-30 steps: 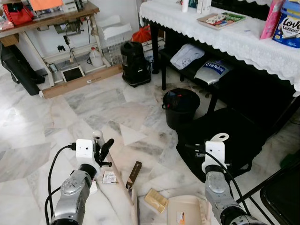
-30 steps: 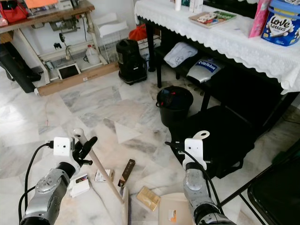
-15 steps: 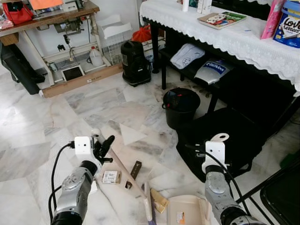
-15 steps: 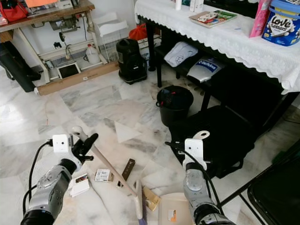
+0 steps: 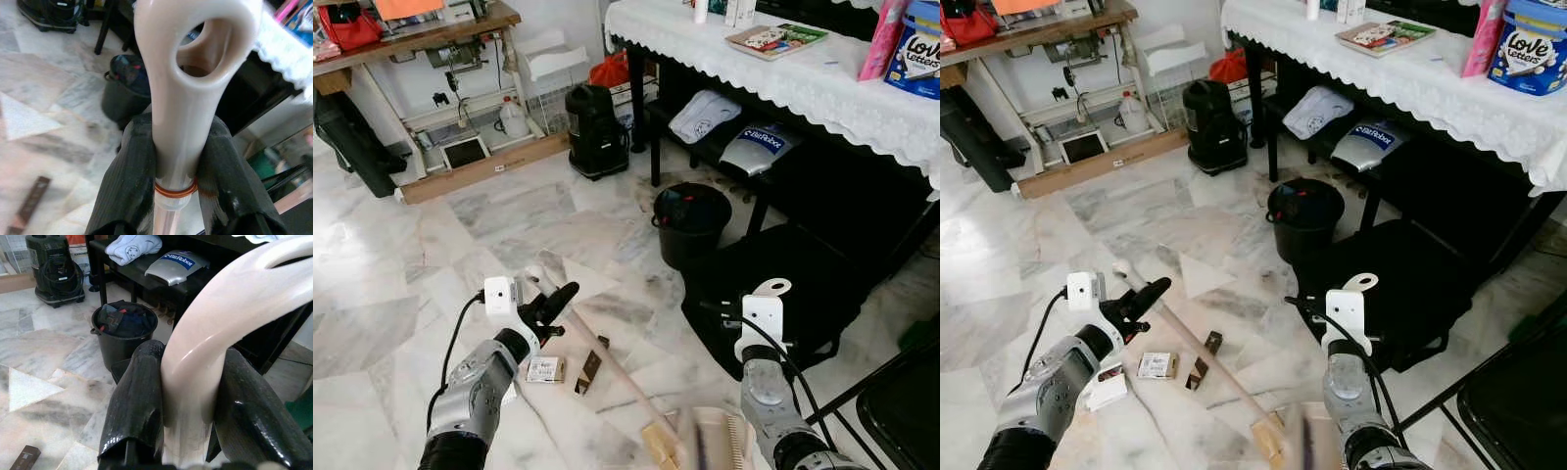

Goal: Sweep floor

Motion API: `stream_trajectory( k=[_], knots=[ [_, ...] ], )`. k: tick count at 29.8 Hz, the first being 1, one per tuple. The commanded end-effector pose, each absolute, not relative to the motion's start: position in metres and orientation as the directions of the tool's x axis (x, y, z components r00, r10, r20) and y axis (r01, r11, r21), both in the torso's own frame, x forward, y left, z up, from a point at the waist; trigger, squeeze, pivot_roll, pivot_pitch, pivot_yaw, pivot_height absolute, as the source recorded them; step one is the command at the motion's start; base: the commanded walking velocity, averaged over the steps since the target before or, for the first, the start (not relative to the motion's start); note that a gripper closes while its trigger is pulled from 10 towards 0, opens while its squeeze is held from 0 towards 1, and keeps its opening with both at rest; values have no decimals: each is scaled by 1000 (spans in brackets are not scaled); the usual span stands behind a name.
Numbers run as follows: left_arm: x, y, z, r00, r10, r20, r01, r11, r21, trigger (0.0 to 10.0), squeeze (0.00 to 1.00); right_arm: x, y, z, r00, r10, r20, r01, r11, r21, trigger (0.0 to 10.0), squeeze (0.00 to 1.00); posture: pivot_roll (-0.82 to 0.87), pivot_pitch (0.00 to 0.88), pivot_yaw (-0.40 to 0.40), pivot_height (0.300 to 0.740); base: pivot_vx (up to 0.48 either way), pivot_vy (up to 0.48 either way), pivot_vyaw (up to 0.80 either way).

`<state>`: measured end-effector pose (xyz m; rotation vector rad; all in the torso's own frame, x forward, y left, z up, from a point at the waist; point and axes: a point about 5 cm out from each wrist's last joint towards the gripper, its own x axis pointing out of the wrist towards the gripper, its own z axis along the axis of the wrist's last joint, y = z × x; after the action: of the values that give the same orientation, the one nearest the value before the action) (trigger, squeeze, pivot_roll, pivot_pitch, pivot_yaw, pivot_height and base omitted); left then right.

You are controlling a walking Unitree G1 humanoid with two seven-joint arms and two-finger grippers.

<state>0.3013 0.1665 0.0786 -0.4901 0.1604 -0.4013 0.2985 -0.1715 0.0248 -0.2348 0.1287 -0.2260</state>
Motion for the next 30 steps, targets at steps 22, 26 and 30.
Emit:
stream_trajectory(
  k=[22,26,30],
  knots=[
    [291,181,96,937,-348,-40,329,913,-241,10000,0,289,-164,9,958,-215,-190,162,953,-257,10000,0,192,32,78,740,0,0,0],
    [283,181,85,921,-378,-98,358,918,-170,10000,0,288,-166,9,958,-218,-189,165,952,-260,10000,0,193,36,78,740,0,0,0],
    [279,184,83,925,-368,-99,351,924,-153,10000,0,288,-166,9,958,-217,-190,165,952,-259,10000,0,193,41,78,740,0,0,0]
  ],
)
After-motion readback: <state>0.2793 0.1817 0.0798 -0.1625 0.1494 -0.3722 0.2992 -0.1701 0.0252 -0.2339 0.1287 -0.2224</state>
